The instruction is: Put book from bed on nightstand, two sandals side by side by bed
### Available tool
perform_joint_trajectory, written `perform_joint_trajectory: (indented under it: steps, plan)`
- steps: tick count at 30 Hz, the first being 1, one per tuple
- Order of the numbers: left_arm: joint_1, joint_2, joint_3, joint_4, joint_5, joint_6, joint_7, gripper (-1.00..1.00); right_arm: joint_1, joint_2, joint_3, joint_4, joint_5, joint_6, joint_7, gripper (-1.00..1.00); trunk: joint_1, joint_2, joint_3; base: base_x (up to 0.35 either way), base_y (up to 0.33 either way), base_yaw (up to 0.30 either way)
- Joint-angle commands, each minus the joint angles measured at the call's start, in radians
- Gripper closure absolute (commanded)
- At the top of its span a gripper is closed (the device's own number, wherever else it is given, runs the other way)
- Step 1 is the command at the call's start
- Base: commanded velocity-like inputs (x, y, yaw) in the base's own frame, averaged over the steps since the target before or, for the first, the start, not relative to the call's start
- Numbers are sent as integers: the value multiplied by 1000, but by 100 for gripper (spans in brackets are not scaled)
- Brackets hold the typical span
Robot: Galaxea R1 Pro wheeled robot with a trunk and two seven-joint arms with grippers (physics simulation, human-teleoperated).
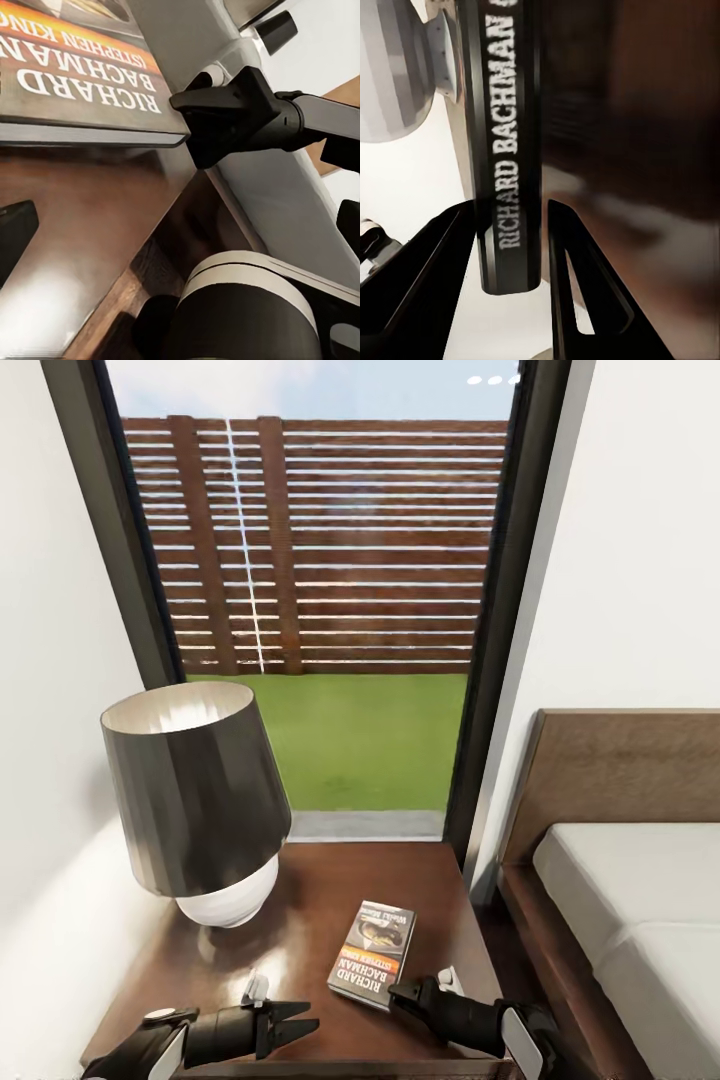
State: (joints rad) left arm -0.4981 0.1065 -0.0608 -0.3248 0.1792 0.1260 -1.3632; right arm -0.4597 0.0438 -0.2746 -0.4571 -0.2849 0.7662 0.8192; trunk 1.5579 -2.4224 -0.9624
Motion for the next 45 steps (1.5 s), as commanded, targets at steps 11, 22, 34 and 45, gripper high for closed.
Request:
perform_joint_trajectory:
  steps: [11,22,34,45]
  plan:
    - [0,1,-6,0,8,11,-2,-100,-1,1,-6,0,7,2,1,100,15,-29,-14,0,0,0]
    - [0,2,-5,0,8,11,-2,-100,-1,1,-6,0,7,2,1,100,15,-29,-14,0,0,0]
    - [0,2,-5,0,8,11,-2,-100,0,1,-6,0,7,2,1,100,11,-22,-10,0,0,0]
    - [0,2,-5,0,8,11,-2,-100,-1,1,-6,0,7,2,1,100,0,-1,-1,0,0,0]
